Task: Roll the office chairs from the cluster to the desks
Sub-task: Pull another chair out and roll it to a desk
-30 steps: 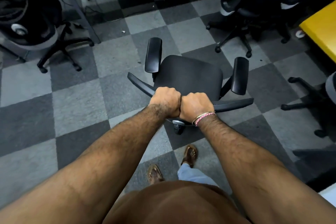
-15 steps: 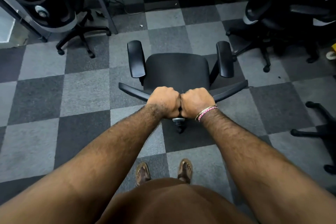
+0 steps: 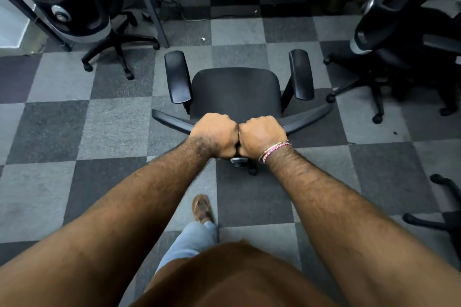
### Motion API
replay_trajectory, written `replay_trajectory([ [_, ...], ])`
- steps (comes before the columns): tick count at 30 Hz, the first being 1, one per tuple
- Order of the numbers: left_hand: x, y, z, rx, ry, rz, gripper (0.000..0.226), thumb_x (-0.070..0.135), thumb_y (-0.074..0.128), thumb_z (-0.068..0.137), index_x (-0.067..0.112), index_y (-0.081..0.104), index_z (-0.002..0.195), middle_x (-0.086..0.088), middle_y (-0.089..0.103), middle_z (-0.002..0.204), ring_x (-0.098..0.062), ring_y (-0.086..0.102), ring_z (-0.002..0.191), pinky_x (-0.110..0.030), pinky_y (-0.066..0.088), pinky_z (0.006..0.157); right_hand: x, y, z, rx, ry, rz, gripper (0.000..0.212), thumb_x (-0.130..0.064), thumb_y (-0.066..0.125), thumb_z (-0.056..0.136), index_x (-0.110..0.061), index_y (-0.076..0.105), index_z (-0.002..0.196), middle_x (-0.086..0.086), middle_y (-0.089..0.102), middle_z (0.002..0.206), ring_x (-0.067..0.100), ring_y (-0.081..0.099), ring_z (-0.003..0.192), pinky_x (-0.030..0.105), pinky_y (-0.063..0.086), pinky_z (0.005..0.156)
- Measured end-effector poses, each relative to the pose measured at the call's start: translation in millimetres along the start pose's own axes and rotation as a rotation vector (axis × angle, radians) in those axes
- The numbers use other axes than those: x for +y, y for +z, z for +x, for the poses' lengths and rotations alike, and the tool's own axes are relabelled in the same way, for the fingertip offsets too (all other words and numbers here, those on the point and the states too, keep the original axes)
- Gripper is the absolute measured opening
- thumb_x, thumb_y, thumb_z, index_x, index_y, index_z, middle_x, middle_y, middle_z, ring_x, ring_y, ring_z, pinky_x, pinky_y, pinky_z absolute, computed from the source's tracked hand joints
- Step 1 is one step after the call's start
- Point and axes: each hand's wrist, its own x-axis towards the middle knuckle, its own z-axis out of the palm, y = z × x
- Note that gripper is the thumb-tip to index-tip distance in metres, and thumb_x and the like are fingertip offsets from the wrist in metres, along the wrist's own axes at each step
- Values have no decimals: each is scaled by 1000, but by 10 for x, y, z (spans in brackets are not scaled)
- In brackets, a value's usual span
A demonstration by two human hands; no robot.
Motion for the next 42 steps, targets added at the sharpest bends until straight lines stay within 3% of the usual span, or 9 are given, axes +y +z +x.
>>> replay_trajectory([
  [7, -847, -33, 780, 45, 6, 12, 31, 46, 55, 86, 24, 47, 67, 6, 42, 61, -22, 53, 62, -31, 45, 59, 295, -103, 1087, 11, 16, 8, 17, -37, 54, 78, -23, 64, 77, 2, 71, 81, 28, 69, 72, 30, 36, 57],
  [12, -1486, -183, 1225, 6, 21, 1, 23, 44, 54, 86, 24, 57, 74, 5, 47, 63, -24, 57, 62, -36, 59, 67, 454, -292, 1831, -34, 66, 44, 14, -36, 54, 77, -23, 58, 72, 2, 71, 81, 29, 69, 73, 30, 37, 59],
  [16, -2038, -211, 1565, -11, 48, 40, 26, 46, 53, 90, 25, 60, 77, 6, 53, 64, -17, 52, 55, -32, 54, 62, 528, -375, 2439, -40, 61, 61, 14, -36, 54, 78, -24, 50, 70, 2, 71, 80, 29, 69, 73, 30, 38, 59],
  [22, -2722, -298, 2082, 33, 42, 22, 31, 53, 56, 88, 26, 53, 74, 7, 50, 64, -21, 50, 60, -31, 44, 60, 718, -457, 3281, -7, 51, 37, 18, -36, 55, 76, -21, 64, 74, 1, 70, 77, 28, 68, 69, 29, 35, 57],
  [27, -3252, -469, 2667, 44, 8, -12, 43, 54, 53, 91, 24, 40, 65, 8, 40, 60, -22, 53, 60, -33, 55, 64, 1059, -530, 4073, 27, 37, 16, 19, -35, 53, 77, -21, 66, 76, 2, 70, 77, 29, 68, 69, 29, 36, 56],
  [34, -4140, -726, 3577, 7, -44, 19, 36, 50, 51, 91, 25, 44, 66, 7, 47, 61, -16, 47, 54, -33, 46, 58, 1554, -691, 5310, 68, -3, 46, 18, -34, 55, 79, -21, 67, 78, 2, 71, 77, 30, 69, 70, 30, 37, 57],
  [42, -4783, -1041, 4432, -12, -33, -23, 29, 46, 48, 91, 24, 52, 73, 8, 43, 63, -20, 49, 59, -33, 50, 61, 2136, -806, 6272, 26, -21, 80, 17, -34, 57, 77, -20, 67, 76, 1, 70, 77, 29, 68, 70, 30, 39, 55],
])
